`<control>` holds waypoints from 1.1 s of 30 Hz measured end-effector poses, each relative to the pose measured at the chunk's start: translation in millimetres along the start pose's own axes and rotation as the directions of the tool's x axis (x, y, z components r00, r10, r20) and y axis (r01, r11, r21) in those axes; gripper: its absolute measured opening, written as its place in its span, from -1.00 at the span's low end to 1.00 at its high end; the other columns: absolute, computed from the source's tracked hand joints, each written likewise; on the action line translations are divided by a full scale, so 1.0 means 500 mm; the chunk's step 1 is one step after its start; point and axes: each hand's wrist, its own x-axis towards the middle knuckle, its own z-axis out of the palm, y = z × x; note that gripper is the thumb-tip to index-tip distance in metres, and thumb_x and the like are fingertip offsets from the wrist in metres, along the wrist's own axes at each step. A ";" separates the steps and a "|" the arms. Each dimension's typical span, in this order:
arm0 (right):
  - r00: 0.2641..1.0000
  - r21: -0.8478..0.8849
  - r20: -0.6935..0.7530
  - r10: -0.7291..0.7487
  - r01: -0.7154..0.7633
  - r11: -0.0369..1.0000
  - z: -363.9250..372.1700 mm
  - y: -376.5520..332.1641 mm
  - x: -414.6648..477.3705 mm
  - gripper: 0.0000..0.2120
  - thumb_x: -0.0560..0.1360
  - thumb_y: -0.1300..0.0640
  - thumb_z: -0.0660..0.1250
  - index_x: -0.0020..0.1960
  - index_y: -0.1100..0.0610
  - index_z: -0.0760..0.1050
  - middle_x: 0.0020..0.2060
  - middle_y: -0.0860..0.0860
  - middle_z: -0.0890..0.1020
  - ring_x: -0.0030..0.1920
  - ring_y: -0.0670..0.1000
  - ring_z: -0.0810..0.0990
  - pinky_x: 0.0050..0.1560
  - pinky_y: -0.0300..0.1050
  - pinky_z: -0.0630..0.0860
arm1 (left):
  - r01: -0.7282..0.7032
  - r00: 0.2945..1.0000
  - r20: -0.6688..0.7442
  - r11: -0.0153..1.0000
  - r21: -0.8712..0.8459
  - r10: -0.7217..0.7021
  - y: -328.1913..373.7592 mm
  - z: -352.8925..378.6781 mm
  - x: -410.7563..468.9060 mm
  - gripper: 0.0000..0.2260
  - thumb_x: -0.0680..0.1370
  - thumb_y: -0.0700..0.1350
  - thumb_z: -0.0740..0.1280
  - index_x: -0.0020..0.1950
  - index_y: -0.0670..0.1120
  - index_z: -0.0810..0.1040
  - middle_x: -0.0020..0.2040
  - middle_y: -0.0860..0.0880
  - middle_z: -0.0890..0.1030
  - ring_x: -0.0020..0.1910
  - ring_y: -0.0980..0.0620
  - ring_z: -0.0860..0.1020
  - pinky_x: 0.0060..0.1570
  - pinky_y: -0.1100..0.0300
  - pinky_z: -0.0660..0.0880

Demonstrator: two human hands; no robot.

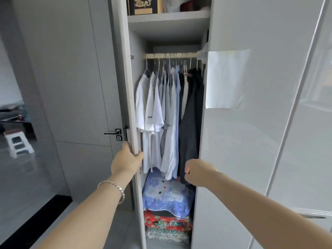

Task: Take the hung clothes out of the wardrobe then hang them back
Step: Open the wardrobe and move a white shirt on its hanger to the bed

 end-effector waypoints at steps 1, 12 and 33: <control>1.000 -0.021 -0.002 -0.008 0.007 1.000 0.008 -0.028 0.008 -0.72 0.52 0.19 0.12 0.19 0.15 0.44 0.13 0.06 0.54 -0.07 0.08 0.48 -0.11 -0.16 0.41 | 0.007 1.000 -0.007 1.000 0.000 -0.007 -0.023 -0.019 0.008 -0.73 0.54 -0.03 0.22 0.13 -0.17 0.34 -0.25 -0.06 0.53 -0.31 -0.09 0.51 -0.39 0.15 0.39; 0.998 -0.042 0.061 -0.010 0.013 0.999 0.102 -0.350 0.076 -0.70 0.56 0.20 0.09 0.26 0.16 0.41 0.16 0.06 0.54 -0.08 0.07 0.47 -0.24 -0.21 0.37 | 0.003 0.995 0.096 0.998 -0.067 0.004 -0.264 -0.220 0.153 -0.68 0.52 -0.07 0.26 0.25 -0.09 0.34 -0.09 -0.06 0.58 -0.19 -0.13 0.52 -0.20 0.13 0.44; 0.998 -0.005 -0.008 0.060 -0.060 0.998 -0.071 -0.109 0.004 -0.69 0.53 0.18 0.12 0.22 0.25 0.44 0.13 0.16 0.57 -0.13 0.06 0.43 -0.16 -0.15 0.39 | -0.590 0.771 0.562 0.670 0.452 0.300 0.080 -0.067 0.062 -0.79 0.58 -0.10 0.14 -0.25 -0.11 0.32 -0.34 0.00 0.34 -0.39 0.05 0.34 -0.41 0.24 0.22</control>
